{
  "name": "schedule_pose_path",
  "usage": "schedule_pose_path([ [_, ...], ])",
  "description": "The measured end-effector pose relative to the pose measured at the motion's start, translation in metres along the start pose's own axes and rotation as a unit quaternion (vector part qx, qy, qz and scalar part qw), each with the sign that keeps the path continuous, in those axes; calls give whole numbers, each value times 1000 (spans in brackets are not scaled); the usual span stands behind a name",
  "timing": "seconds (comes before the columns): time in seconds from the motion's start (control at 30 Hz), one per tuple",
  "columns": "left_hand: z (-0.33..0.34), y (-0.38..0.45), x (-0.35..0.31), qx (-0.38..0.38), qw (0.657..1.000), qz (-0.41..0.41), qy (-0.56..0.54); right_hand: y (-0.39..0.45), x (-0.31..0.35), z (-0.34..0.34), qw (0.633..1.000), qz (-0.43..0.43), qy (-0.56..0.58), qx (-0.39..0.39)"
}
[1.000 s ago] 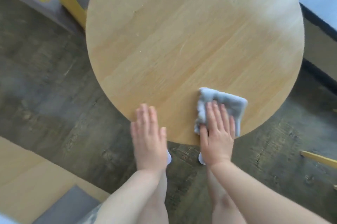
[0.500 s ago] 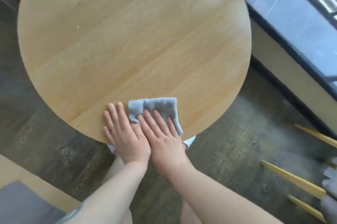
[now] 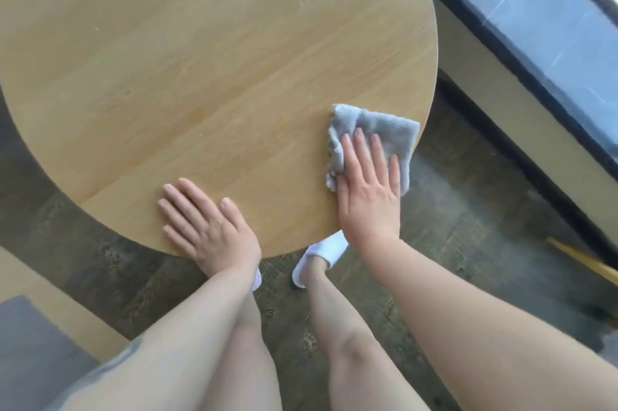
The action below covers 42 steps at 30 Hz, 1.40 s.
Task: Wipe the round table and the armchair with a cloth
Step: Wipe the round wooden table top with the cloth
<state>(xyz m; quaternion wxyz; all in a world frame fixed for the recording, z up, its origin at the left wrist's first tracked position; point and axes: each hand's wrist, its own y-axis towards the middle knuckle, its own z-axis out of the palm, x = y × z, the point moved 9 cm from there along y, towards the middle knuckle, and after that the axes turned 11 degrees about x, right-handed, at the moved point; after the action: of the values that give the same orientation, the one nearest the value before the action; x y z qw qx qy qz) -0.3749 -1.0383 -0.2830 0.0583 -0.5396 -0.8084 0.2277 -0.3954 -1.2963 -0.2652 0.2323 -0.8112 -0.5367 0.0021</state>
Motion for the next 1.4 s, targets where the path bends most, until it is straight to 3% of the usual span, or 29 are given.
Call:
schedule_pose_path([
  [0.03,0,0,1,-4,1000,-1,-3,-4,8,6,995,88,47,-23],
  [0.07,1,-1,2,-4,1000,-1,-5,-14,30,15,991,114,67,-26],
  [0.1,2,-2,3,-3,1000,1,-4,-24,59,26,997,52,63,-9],
  [0.13,2,-2,4,-3,1000,3,-2,-36,88,35,996,-85,18,17],
  [0.2,3,-2,5,-4,1000,5,-7,-47,89,43,938,-324,-104,63],
  [0.23,4,-2,4,1,1000,7,-12,-37,67,38,936,-323,-129,61],
  [0.3,6,-4,5,11,1000,5,-21,-10,21,13,991,-117,-59,15],
  [0.33,7,-4,6,10,1000,3,-25,-9,11,8,1000,15,-2,-6],
  [0.37,7,-5,7,9,1000,2,-29,-13,22,16,997,78,25,-7],
  [0.4,6,-5,6,8,1000,2,-29,-21,46,26,999,40,11,7],
  [0.43,6,-5,5,8,1000,3,-26,-33,72,37,995,-84,-34,30],
  [0.5,6,-5,5,6,1000,2,-17,-48,83,49,916,-354,-152,111],
  [0.53,5,-4,5,7,1000,3,-15,-40,68,41,898,-382,-179,122],
  [0.57,5,-5,4,7,1000,4,-17,-24,54,30,917,-343,-172,107],
  [0.63,2,-4,-1,-2,1000,10,-26,6,35,4,990,-114,-67,45],
  [0.67,0,-3,-3,-8,999,18,-28,7,46,6,999,-27,-23,22],
  [0.7,-3,-1,-5,-13,999,37,-23,0,71,14,999,-20,-19,20],
  [0.73,-5,2,-7,-18,998,66,-13,-12,99,27,994,-97,-32,44],
  [0.8,-7,6,-12,-14,991,132,13,-40,120,43,934,-323,-102,112],
  [0.83,-8,7,-14,-12,988,154,24,-40,106,36,909,-378,-124,123],
  [0.9,-11,8,-14,-22,986,160,31,-8,70,9,941,-306,-112,88],
  [0.97,-11,10,-14,-35,989,142,28,23,55,-9,993,-110,-41,33],
  [1.0,-10,10,-14,-34,989,139,24,23,67,-4,998,-58,-6,25],
  [1.03,-8,9,-13,-30,990,139,22,13,86,7,997,-60,8,37],
  [1.1,-8,9,-13,-21,991,134,20,-24,111,29,975,-207,-7,76],
  [1.17,-10,7,-16,-12,993,114,5,-47,81,26,933,-342,-53,102],
  [1.23,-12,2,-24,-10,996,82,-14,-30,34,3,946,-309,-61,80],
  [1.33,2,-13,-60,-3,996,84,-33,16,21,-16,993,-117,-19,11],
  [1.4,13,-24,-80,-3,998,56,-36,4,55,3,983,-178,-18,45],
])
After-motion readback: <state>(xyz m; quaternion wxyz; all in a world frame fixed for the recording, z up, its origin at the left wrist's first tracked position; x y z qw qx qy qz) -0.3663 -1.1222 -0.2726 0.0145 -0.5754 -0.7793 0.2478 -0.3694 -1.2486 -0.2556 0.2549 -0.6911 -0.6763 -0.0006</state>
